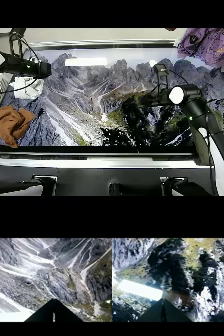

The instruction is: Fold the clothes and pants, and hang the long-sleeved shirts on hangers.

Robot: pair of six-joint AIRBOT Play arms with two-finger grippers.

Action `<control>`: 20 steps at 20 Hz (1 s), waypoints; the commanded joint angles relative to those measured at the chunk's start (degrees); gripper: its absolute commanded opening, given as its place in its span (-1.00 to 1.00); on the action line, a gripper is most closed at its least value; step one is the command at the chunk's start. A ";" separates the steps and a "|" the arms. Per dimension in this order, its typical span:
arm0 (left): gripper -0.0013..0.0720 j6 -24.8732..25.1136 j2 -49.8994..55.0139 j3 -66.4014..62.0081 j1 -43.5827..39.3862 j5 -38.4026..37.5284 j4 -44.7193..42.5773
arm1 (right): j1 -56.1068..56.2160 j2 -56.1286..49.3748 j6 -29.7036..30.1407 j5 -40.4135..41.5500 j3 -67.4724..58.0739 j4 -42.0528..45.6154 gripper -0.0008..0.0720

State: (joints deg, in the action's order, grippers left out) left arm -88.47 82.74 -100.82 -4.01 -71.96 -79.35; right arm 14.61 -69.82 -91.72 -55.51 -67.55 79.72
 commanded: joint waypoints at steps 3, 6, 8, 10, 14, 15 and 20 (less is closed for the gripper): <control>-0.91 0.00 0.57 0.02 0.00 0.02 0.02 | 0.04 0.04 -0.02 -0.02 -0.04 -0.02 -0.90; -0.91 0.00 0.96 0.02 -0.02 0.02 0.02 | 0.04 0.04 -0.02 -0.02 -0.04 -0.02 -0.90; -0.91 0.00 1.33 0.02 -0.02 0.02 0.02 | 0.04 0.04 0.00 -0.02 -0.04 -0.02 -0.90; -0.91 0.02 1.75 0.02 -0.02 0.02 0.02 | 0.04 0.04 0.00 -0.02 -0.04 -0.02 -0.90; -0.91 0.00 2.67 0.02 -0.02 0.13 0.07 | 0.04 0.04 0.00 0.00 -0.04 -0.02 -0.90; -0.91 0.00 3.02 0.02 -0.02 0.44 0.07 | 0.04 0.04 0.00 0.00 -0.04 -0.02 -0.90; -0.56 -1.33 4.28 0.02 -0.26 -0.57 0.63 | 0.04 0.04 0.00 -0.02 -0.04 -0.02 -0.90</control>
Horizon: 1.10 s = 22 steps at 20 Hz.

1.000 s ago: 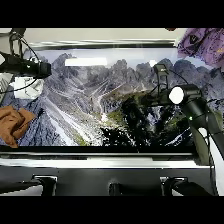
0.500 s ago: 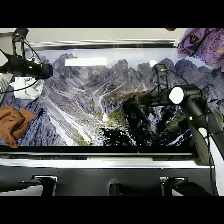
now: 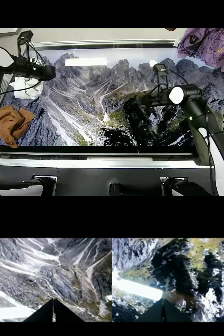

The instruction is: Fold the clothes and pants, and hang the long-sleeved shirts on hangers.

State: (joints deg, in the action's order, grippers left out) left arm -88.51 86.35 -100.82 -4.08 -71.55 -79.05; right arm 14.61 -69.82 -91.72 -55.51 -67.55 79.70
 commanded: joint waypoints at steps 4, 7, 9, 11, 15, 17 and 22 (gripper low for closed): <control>1.00 -12.72 1.92 0.46 2.27 -6.29 -6.45 | 0.04 0.04 0.00 0.35 -0.04 -0.02 -0.90; 1.00 -16.87 0.52 3.96 9.60 -9.38 -11.80 | 0.04 0.04 -0.02 0.55 -0.04 -0.02 -0.90; 1.00 -17.73 -1.66 7.52 15.67 -9.33 -15.93 | 0.04 0.04 -0.02 0.22 -0.04 -0.04 -0.90; 1.00 -18.69 -3.63 11.10 22.08 -8.26 -16.50 | 0.04 0.04 -0.02 -0.22 -0.04 -0.02 -0.90; 1.00 -17.29 -4.87 21.62 32.15 -2.69 -15.89 | 0.04 0.04 -0.02 -0.11 -0.04 -0.02 -0.90; 1.00 -16.94 -4.85 26.34 35.21 2.84 -13.20 | 0.04 0.04 -0.02 -0.28 -0.04 -0.07 -0.90; 1.00 -16.72 -2.25 34.97 39.17 13.35 -12.28 | 0.04 0.04 -0.02 -0.07 -0.04 0.83 -0.90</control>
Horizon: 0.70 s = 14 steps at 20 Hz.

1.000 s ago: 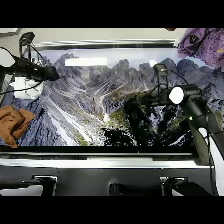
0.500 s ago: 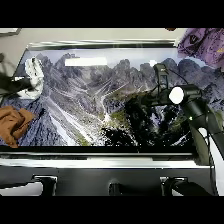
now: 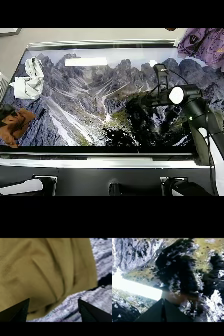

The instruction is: Fold the clothes and pants, and hang the long-sleeved shirts on hangers.

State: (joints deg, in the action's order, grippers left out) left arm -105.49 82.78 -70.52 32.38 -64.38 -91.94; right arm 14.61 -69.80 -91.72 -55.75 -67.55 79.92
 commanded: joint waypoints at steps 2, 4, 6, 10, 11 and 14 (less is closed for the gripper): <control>0.95 0.50 3.26 5.70 3.43 6.56 0.61 | 0.04 0.02 -0.02 0.20 -0.04 0.61 -0.90; -0.83 0.50 3.98 5.81 3.48 5.73 0.68 | 0.04 0.02 -0.02 0.20 -0.04 0.61 -0.90; -0.92 0.59 3.41 5.79 2.54 5.35 2.08 | 0.04 0.02 -0.02 0.11 -0.04 0.57 -0.90; -0.92 2.62 -0.02 5.81 -6.08 2.23 12.83 | 0.04 0.04 -0.87 -2.60 -0.09 2.19 -0.90; -0.92 2.62 -1.31 5.81 -9.79 2.03 16.39 | 0.04 0.04 -3.78 -4.39 -0.31 4.00 -0.90; -0.92 2.62 -4.70 5.81 -24.72 2.47 26.45 | 0.04 0.04 -8.83 -13.70 -1.86 10.29 -0.90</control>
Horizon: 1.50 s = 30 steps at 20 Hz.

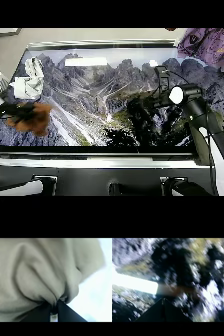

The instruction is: Fold the clothes and pants, and hang the long-sleeved shirts on hangers.

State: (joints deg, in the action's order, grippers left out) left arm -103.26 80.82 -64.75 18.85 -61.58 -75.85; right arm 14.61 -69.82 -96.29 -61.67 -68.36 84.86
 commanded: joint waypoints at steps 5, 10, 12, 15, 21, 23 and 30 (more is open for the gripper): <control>-0.92 -6.93 -1.31 0.04 -39.21 9.44 14.38 | -0.11 1.33 -2.23 -18.84 -1.68 14.21 -0.71; -0.58 -17.84 6.36 0.02 -54.23 20.09 14.47 | -0.11 2.08 -1.03 -21.86 -1.38 15.17 0.09; 0.73 -15.89 5.81 -0.02 -53.13 19.71 14.38 | -0.13 2.08 -2.12 -21.79 -1.31 16.11 0.09; 0.76 -6.97 2.08 -1.51 -44.54 15.50 14.36 | -6.67 2.08 -9.40 -16.09 -1.18 12.52 0.22; 0.76 4.39 -1.33 -5.68 -21.90 6.67 14.43 | -16.31 -5.88 -0.42 5.97 7.32 -37.94 0.21; 0.76 4.33 -1.31 -5.64 -16.79 4.94 14.43 | -10.71 -12.09 0.37 7.82 7.50 -38.34 0.39; 0.76 5.97 -1.22 -5.64 -9.49 2.43 14.38 | 2.51 -25.49 7.41 19.71 7.48 -53.37 0.38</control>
State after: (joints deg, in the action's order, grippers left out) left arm -98.50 79.57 -70.30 6.87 -58.15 -61.47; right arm 12.93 -90.91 -92.51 -47.99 -61.01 40.12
